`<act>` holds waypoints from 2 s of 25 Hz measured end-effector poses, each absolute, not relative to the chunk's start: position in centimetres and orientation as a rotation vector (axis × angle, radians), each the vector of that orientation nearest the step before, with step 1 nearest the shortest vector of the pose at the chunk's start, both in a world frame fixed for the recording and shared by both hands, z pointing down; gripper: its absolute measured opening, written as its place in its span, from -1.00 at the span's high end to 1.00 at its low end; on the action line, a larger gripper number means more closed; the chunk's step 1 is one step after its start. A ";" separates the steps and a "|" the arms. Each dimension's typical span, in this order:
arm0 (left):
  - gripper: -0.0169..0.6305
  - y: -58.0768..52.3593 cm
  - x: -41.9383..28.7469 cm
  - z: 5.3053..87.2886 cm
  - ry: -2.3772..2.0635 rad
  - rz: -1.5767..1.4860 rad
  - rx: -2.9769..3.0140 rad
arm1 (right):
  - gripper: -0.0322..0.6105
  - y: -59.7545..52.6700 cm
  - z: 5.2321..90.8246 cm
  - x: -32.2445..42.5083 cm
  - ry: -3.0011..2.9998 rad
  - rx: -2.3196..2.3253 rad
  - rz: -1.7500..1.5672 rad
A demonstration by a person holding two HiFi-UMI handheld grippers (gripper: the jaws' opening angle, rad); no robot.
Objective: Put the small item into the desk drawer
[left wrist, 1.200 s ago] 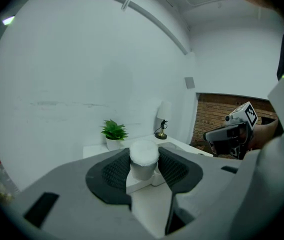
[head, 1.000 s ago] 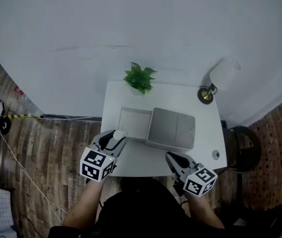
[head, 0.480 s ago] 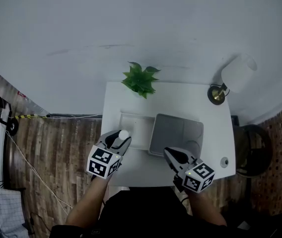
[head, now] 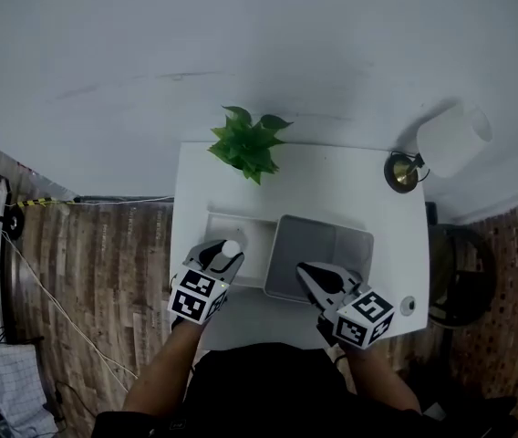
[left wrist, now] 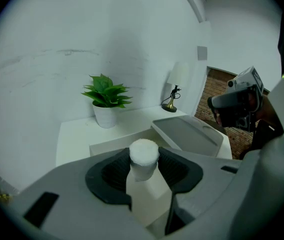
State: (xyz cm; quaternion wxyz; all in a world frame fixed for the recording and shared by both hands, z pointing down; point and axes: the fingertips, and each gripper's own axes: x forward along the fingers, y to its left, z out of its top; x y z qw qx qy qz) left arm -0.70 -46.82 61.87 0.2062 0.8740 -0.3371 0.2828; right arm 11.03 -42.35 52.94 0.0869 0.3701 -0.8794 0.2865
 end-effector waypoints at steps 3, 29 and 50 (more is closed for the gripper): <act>0.40 -47.7 -0.3 63.6 -0.913 0.845 2.424 | 0.89 -43.2 53.7 11.3 -2.598 1.094 0.873; 0.39 -48.8 2.1 63.6 -0.821 0.945 2.544 | 0.89 -44.1 54.7 11.8 -2.570 1.100 0.902; 0.44 -42.9 -4.0 52.9 -1.037 0.646 2.646 | 0.89 -38.0 48.7 9.6 -2.660 1.193 0.673</act>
